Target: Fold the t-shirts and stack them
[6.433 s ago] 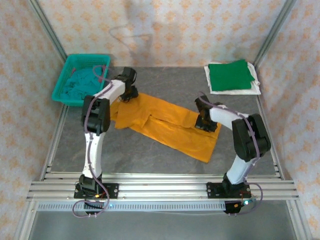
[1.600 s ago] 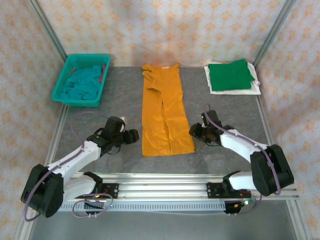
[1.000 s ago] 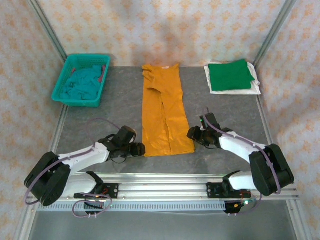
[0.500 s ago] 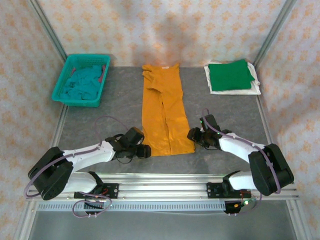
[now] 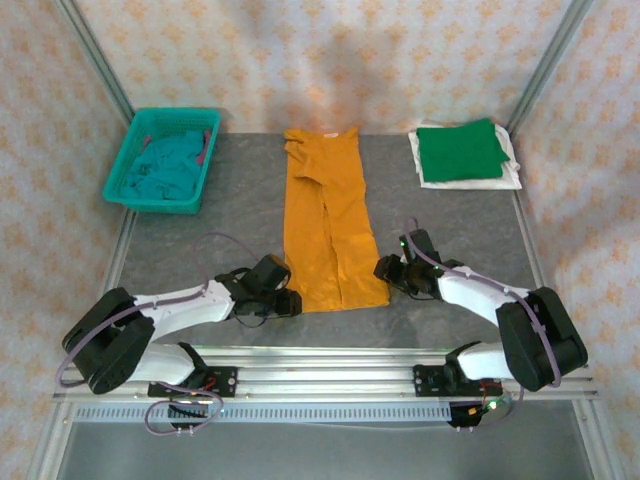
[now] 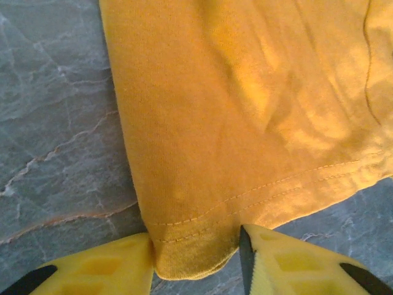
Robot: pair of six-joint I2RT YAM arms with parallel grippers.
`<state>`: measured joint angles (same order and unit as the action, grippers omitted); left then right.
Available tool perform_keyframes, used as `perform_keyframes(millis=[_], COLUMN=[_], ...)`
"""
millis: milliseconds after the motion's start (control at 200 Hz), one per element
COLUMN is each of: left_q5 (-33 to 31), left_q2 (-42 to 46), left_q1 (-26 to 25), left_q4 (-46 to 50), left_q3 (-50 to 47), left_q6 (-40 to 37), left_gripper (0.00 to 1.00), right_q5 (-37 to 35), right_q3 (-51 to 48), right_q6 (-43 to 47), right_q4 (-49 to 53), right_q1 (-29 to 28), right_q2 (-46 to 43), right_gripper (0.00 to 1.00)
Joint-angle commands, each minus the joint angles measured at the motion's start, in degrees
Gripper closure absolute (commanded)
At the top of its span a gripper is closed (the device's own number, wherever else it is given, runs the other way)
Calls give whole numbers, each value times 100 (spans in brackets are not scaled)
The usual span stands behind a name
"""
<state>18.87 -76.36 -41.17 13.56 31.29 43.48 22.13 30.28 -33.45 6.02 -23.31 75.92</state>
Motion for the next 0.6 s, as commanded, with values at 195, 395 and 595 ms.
perform_keyframes(millis=[195, 395, 595], left_q5=[-425, -636, -934], left_q2=[-39, -1, 257], left_q1=[-14, -14, -5], left_q4=[9, 142, 200], left_q3=[35, -3, -182], left_q6=[-110, -182, -167], left_gripper=[85, 100, 100], right_q5=[132, 363, 610], right_q3=[-245, -403, -456], right_q6=[-208, -325, -504], right_q4=[-161, 138, 270], right_q1=[-320, -341, -341], right_q2=[-35, -391, -500], right_gripper=[53, 53, 49])
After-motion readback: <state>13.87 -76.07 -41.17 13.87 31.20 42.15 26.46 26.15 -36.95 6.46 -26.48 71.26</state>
